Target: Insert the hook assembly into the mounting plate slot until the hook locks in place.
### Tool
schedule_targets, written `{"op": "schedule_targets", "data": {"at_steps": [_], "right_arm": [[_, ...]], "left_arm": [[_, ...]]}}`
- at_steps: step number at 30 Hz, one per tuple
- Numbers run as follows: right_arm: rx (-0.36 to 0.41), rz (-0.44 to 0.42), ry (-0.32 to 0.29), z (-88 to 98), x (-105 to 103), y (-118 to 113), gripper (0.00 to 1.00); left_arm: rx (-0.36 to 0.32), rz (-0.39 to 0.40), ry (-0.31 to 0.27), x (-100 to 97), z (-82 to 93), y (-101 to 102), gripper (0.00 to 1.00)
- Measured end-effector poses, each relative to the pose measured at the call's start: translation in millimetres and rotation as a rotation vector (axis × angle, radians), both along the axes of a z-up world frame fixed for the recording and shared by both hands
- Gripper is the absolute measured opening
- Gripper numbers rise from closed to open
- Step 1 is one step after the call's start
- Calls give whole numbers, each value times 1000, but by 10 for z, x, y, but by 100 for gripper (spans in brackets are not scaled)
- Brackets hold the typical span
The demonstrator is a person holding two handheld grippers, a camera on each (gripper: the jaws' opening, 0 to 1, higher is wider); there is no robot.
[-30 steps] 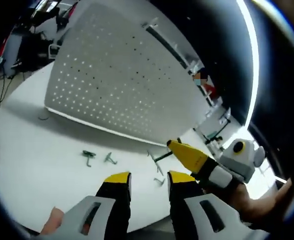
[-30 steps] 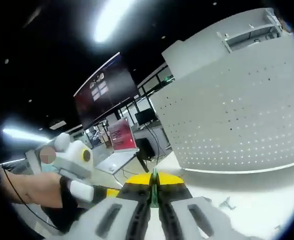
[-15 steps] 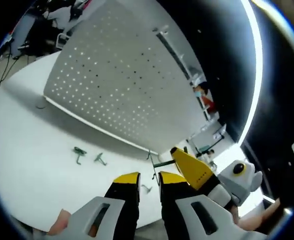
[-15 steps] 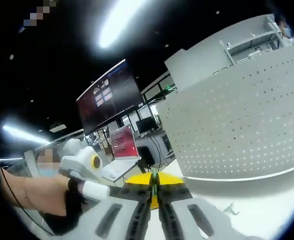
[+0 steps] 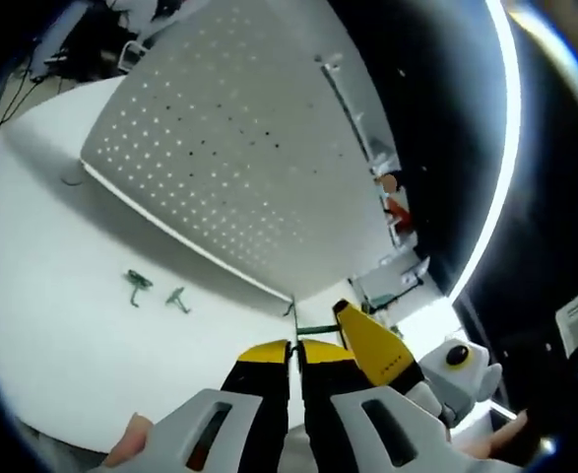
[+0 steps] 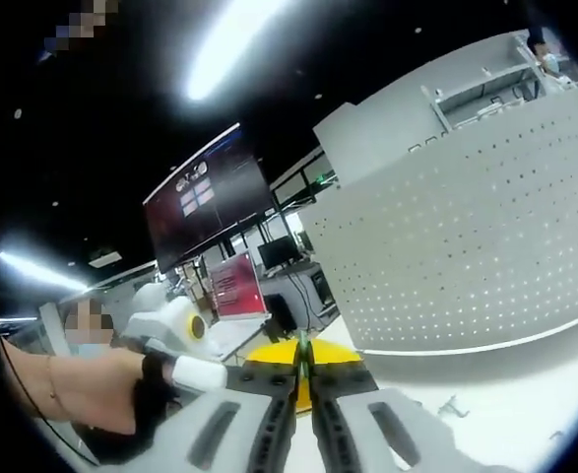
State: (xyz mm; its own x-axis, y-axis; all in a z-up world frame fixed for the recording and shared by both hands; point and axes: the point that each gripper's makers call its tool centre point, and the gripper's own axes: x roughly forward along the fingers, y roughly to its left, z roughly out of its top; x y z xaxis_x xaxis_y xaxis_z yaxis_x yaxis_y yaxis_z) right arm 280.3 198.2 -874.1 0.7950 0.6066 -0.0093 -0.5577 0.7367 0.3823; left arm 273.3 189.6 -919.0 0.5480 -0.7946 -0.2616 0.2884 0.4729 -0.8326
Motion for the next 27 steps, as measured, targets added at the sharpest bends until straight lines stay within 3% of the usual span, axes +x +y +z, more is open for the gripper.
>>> {"op": "schedule_targets", "data": {"at_steps": [6, 10, 13, 15, 16, 21, 27], "right_arm": [[-27, -7, -16, 39, -22, 14, 0], [-33, -2, 7, 17, -4, 25, 1], [68, 27, 127, -22, -15, 61, 3], [135, 15, 154, 29, 9, 41, 6], [107, 40, 163, 13, 1, 52, 8], [124, 92, 208, 30, -30, 49, 9], [139, 142, 279, -59, -36, 86, 11]], "left_arm": [[-22, 3, 9, -7, 30, -1, 1], [8, 8, -4, -1, 21, 18, 1], [36, 15, -21, 18, 12, 52, 1], [55, 28, -38, 49, 11, 92, 1], [67, 32, -45, 59, 9, 111, 1], [190, 20, -139, 104, 7, 197, 1], [354, -25, -308, 90, 42, 167, 1]]}}
